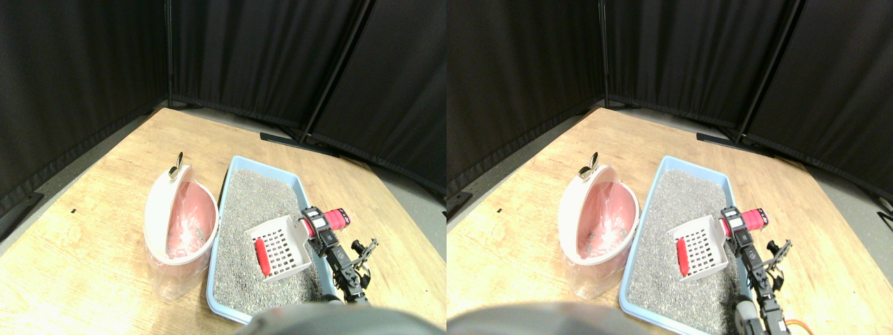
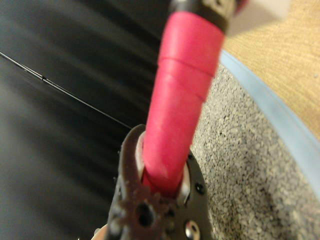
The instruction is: Scoop (unimanual)
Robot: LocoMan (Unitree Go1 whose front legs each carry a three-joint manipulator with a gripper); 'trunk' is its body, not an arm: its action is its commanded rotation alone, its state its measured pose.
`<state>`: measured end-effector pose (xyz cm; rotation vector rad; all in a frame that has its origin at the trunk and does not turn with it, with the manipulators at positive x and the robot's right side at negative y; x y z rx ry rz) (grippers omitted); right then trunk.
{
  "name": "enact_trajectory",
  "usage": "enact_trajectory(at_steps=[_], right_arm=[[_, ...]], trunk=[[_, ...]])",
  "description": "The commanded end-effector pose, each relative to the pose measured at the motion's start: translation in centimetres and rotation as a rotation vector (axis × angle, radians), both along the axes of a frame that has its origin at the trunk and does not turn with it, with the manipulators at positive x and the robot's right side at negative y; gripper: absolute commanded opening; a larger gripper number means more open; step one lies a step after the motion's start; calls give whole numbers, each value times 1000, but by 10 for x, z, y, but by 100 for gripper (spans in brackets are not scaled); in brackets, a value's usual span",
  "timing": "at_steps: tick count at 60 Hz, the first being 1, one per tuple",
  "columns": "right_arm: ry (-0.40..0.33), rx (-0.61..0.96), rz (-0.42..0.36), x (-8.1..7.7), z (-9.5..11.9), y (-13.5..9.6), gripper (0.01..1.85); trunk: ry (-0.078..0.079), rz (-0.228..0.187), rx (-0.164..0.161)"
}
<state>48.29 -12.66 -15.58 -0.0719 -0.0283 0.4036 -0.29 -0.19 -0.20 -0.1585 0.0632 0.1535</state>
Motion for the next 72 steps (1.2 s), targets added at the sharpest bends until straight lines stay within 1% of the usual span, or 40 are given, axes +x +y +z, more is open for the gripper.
enact_trajectory(at_steps=[1,4,5,6,9,10,13,14,19,20,26,27,30,33,34,37,38,40,46,51,52,57,59,60,67,71,72], right_arm=[[-93,91,-23,3,19,-6,5],[-78,124,-41,4,21,-9,5],[-79,137,-41,5,22,-11,5],[-74,161,-46,5,22,-12,5],[-71,186,-55,6,22,-13,5],[-71,204,-65,6,22,-14,5],[-68,225,-74,6,23,-15,5],[-70,225,-75,6,23,-15,5],[-74,240,-85,5,24,-17,5],[-74,242,-88,6,25,-17,5],[-80,256,-99,5,27,-18,5],[-79,267,-104,5,27,-18,5],[-53,330,-142,5,28,-19,5],[-36,369,-156,6,29,-19,5],[-12,440,-175,7,29,-20,5],[-12,469,-190,8,29,-20,5],[-11,476,-197,8,29,-20,5],[-2,503,-225,9,30,-20,5],[16,562,-250,10,32,-20,5],[19,576,-247,12,34,-20,5],[27,606,-259,13,36,-21,5],[29,640,-265,15,38,-21,5],[43,693,-270,17,39,-22,5],[45,707,-269,17,40,-22,5],[49,740,-247,21,46,-23,5],[73,809,-249,23,50,-24,5],[76,820,-248,24,50,-24,5]], trunk=[[4,8,-6],[3,6,-6],[3,6,-6],[0,5,-5],[0,5,-5],[-3,4,-5],[-3,4,-5],[-7,2,-3],[-7,1,-2],[-10,0,-1],[-10,-1,1],[-12,-2,0],[-12,-2,0],[-15,-1,0],[-15,-1,0],[-15,-1,0],[-19,1,1],[-19,1,1],[-21,1,0],[-22,1,0],[-22,1,0],[-22,1,0],[-22,1,0],[-27,5,-3],[-27,5,-3],[-27,5,-3],[-28,12,-7]])
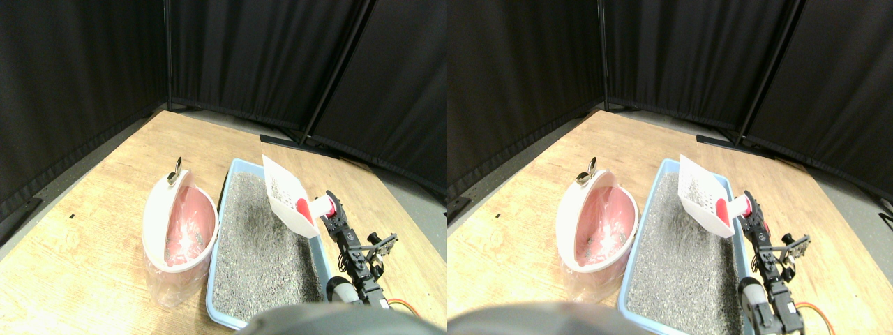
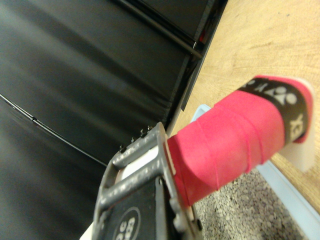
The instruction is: Scoop (unimanual)
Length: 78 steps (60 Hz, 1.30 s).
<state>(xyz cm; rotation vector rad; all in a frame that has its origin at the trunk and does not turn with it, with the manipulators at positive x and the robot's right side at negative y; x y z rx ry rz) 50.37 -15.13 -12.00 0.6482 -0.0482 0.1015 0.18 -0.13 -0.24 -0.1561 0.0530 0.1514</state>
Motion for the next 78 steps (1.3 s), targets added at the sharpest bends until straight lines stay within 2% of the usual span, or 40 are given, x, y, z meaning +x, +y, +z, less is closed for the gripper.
enact_trajectory(at_steps=[1,9,14,29,33,45,53,58,64,73,78], right_arm=[[-58,117,12,4,15,1,5],[-37,175,25,8,20,1,5],[-3,253,5,9,20,3,5],[16,233,-5,11,18,7,5],[42,295,-3,13,17,7,5],[61,356,-3,16,15,7,5],[122,548,-15,18,13,7,5],[102,519,-9,18,13,7,5],[67,390,4,17,13,8,5],[55,364,15,17,13,7,5],[23,281,25,17,14,5,5]], trunk=[[-18,13,-10],[-18,15,-12],[-18,15,-12],[-14,32,-21],[-15,35,-22],[-12,39,-22],[-11,40,-22],[-8,40,-21],[-8,40,-21],[-5,40,-20],[-5,42,-22]])
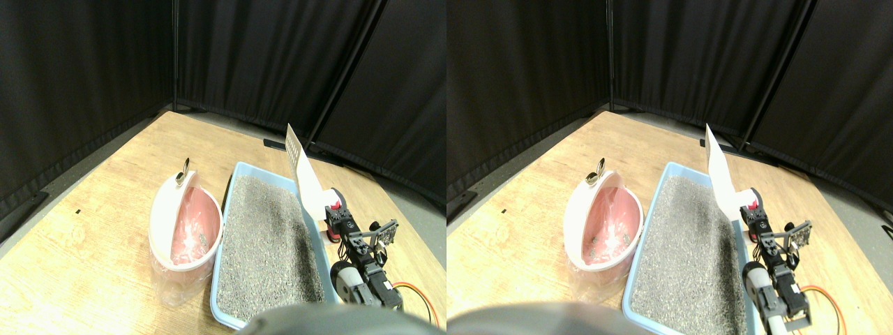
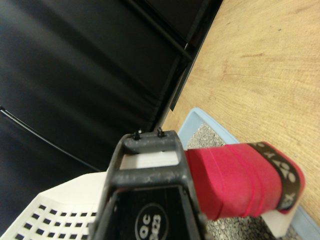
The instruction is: Scoop (unimanual)
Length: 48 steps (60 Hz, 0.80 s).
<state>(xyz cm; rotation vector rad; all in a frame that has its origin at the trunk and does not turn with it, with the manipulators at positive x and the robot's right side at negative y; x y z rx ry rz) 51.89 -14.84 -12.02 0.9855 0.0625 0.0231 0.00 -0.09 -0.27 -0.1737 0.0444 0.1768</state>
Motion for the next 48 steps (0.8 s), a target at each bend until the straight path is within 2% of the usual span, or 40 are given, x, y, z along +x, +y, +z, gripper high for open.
enact_trajectory(at_steps=[1,7,11,23,40,48], right_arm=[[-123,-51,34,2,14,2,5],[-169,-204,51,1,19,1,5],[-212,-365,68,1,23,1,5],[-235,-525,77,2,28,4,5],[-274,-687,154,3,34,11,5],[-300,-756,193,4,35,16,5]], trunk=[[3,15,-5],[5,19,-7],[6,22,-8],[8,31,-14],[11,48,-22],[20,65,-27]])
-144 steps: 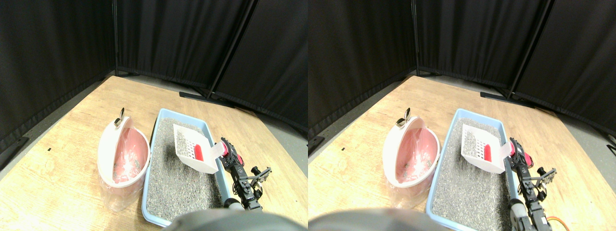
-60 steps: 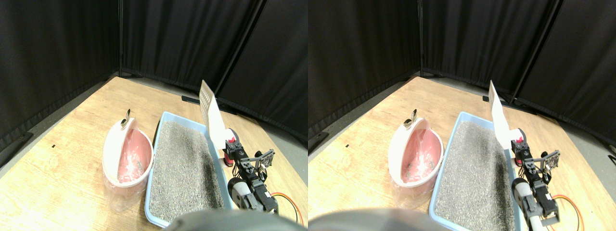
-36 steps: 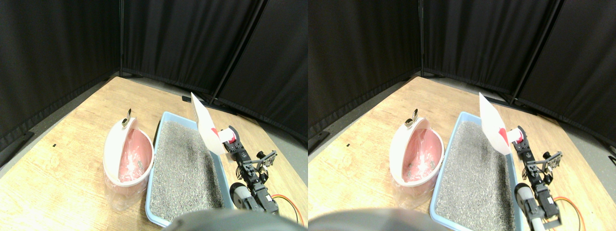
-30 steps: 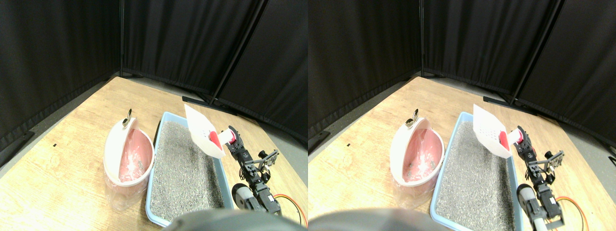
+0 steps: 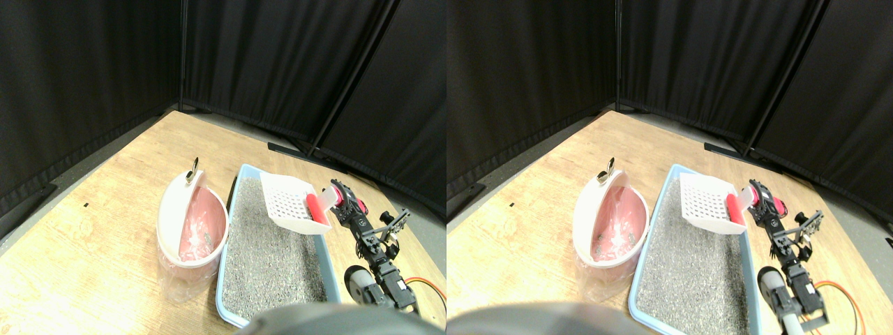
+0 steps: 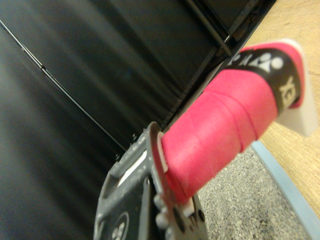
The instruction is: Scoop (unimanual)
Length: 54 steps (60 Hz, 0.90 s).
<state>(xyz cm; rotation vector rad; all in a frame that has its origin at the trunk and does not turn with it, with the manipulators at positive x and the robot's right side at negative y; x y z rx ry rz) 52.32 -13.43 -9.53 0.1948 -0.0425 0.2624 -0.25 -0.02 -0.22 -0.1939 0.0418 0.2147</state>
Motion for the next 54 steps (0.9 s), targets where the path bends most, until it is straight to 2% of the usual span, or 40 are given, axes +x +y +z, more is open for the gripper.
enact_trajectory(at_steps=[1,10,18,24,40,43,54], right_arm=[[-64,20,39,-1,10,2,5],[-63,-46,83,-1,10,10,5],[-55,-117,93,-2,10,17,5],[-59,-109,129,0,7,23,5],[-14,-68,140,0,6,34,5],[-19,-55,162,1,5,37,5],[5,-59,170,2,2,47,5]], trunk=[[22,31,-11],[22,49,-17],[21,55,-20],[19,64,-23],[10,100,-32],[10,109,-33],[11,135,-40]])
